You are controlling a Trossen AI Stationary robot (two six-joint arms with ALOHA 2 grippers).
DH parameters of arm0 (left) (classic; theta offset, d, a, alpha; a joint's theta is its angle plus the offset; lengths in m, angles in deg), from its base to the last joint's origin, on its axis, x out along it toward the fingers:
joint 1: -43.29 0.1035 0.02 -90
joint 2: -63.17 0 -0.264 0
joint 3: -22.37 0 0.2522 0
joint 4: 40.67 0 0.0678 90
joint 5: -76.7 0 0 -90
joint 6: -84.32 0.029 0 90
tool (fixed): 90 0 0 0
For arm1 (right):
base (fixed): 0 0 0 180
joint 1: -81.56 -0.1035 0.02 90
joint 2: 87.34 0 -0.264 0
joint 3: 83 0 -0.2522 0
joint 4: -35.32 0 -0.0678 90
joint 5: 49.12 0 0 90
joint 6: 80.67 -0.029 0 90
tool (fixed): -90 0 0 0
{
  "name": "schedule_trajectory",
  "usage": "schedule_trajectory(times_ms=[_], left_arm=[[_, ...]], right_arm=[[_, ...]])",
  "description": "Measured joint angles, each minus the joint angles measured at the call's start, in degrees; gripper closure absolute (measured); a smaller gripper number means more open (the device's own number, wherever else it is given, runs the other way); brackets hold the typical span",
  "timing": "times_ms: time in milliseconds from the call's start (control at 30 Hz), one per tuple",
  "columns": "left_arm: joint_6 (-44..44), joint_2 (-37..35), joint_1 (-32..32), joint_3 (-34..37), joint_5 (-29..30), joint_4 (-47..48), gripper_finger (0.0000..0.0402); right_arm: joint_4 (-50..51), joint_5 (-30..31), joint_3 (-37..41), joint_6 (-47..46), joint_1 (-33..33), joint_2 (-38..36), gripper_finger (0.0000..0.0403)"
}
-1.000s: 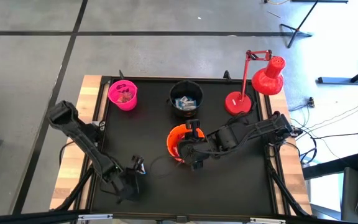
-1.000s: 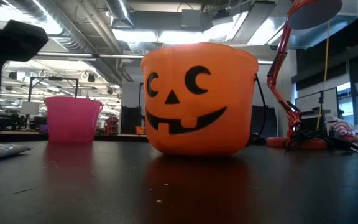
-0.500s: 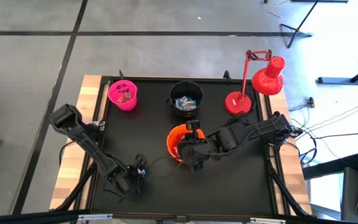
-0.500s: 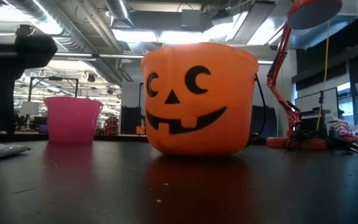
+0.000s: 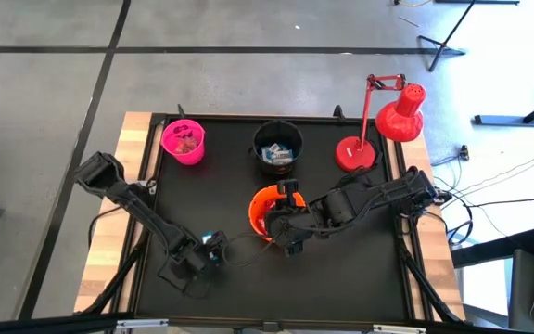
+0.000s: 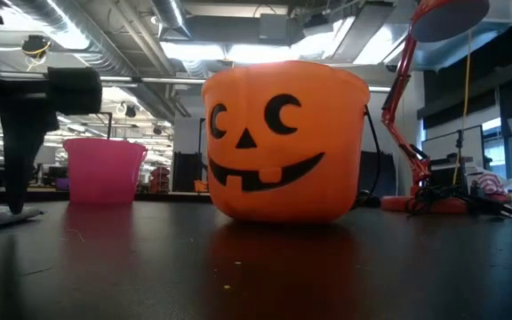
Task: Sort candy
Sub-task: Put the white chocolate into the black bucket
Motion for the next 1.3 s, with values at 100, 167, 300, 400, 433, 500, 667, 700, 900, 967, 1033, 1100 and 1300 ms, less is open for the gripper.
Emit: schedule_trajectory(times_ms=[100, 167, 300, 400, 433, 500, 667, 700, 900, 967, 1033, 1100, 1300], left_arm=[[2.3, 0.0, 1.9, 0.0, -3.2, -0.5, 0.0189], [2.7, 0.0, 3.1, 0.0, -5.7, -0.5, 0.0189], [2.8, 0.1, 5.5, 0.1, -12.2, -0.8, 0.0189], [4.7, 0.2, 5.8, 0.1, -13.3, -1.0, 0.0189], [5.5, 0.2, 5.8, 0.1, -13.5, -1.1, 0.0189], [6.7, 0.2, 5.8, 0.1, -13.6, -1.2, 0.0192], [7.1, 0.2, 5.7, 0.1, -14.1, -1.1, 0.0219], [7.1, 0.2, 5.7, 0.1, -14.3, -1.1, 0.0228], [7.1, 0.2, 5.7, 0.1, -14.8, -0.9, 0.0305], [7.1, 0.2, 5.7, 0.1, -15.1, -0.8, 0.0337], [7.0, 0.2, 5.7, 0.1, -15.2, -0.8, 0.0369], [6.6, 0.0, 5.7, 0.1, -15.2, -0.8, 0.0392], [3.8, -0.9, 5.1, -1.3, -11.3, 0.2, 0.0401]], right_arm=[[0.0, 0.0, 0.0, 0.0, 0.0, 0.0, 0.0292], [0.0, 0.0, 0.0, 0.0, 0.0, 0.0, 0.0292], [0.0, 0.0, 0.0, 0.0, 0.0, 0.0, 0.0292], [0.0, 0.0, 0.0, 0.0, 0.0, 0.0, 0.0292], [0.0, 0.0, 0.0, 0.0, 0.0, 0.0, 0.0292], [0.0, 0.0, 0.0, 0.0, 0.0, 0.0, 0.0292], [-0.1, 0.0, 0.0, 0.3, 0.0, 0.0, 0.0292], [-0.2, 0.0, 0.0, 0.8, 0.0, 0.0, 0.0292], [-1.7, 0.0, 0.0, 1.5, 0.0, 0.0, 0.0292], [-1.7, 0.0, 0.0, 1.5, 0.0, 0.0, 0.0292], [-1.7, 0.0, 0.0, 1.5, 0.0, 0.0, 0.0292], [-1.7, 0.0, 0.0, 1.5, 0.0, 0.0, 0.0292], [-1.6, 0.0, 0.0, 1.5, 0.0, 0.0, 0.0292]])
